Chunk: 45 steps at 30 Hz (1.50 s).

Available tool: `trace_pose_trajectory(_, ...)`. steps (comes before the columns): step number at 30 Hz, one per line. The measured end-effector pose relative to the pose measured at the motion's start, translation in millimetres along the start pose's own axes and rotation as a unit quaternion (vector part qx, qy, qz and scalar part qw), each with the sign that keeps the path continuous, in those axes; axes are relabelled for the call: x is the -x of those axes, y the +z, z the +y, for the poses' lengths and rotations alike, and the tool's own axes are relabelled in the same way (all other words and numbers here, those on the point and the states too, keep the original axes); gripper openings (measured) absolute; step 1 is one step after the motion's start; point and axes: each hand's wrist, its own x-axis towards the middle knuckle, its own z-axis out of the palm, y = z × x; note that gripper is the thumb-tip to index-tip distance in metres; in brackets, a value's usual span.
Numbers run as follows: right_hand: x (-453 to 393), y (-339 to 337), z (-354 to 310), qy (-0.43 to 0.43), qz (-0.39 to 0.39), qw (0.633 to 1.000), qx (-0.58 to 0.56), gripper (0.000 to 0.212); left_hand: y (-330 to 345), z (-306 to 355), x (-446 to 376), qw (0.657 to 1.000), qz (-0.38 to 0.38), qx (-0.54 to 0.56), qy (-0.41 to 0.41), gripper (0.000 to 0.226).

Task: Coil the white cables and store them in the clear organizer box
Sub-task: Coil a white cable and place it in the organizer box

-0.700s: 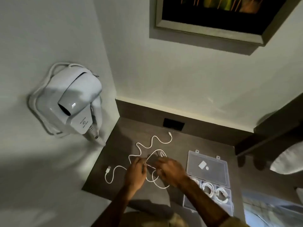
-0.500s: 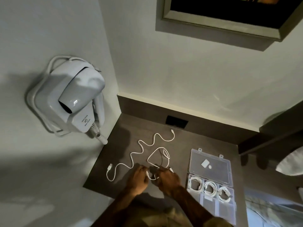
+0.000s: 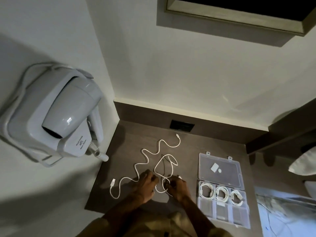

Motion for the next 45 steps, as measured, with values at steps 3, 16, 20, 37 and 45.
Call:
trace_pose_trajectory(3,2,4,-3,0.033,0.016,0.998,-0.043,0.009,-5,9,-5,1.0,0.002,-0.022,-0.001,0.054)
trace_pose_trajectory(16,47,-75,-42,-0.099,0.081,0.955,-0.268,0.011,-66,44,49,0.79,0.034,0.612,0.018,0.032)
trace_pose_trajectory(20,54,-112,-61,-0.155,0.053,0.964,-0.21,0.024,-89,62,61,0.751,0.104,0.652,0.022,0.027)
trace_pose_trajectory(37,52,-174,-91,-0.37,0.078,0.924,-0.061,0.012,-151,77,87,0.606,0.142,0.778,0.084,0.033)
trace_pose_trajectory(45,78,-124,-84,-0.286,-0.085,0.929,-0.22,0.015,-184,82,82,0.422,0.271,0.856,0.129,0.052)
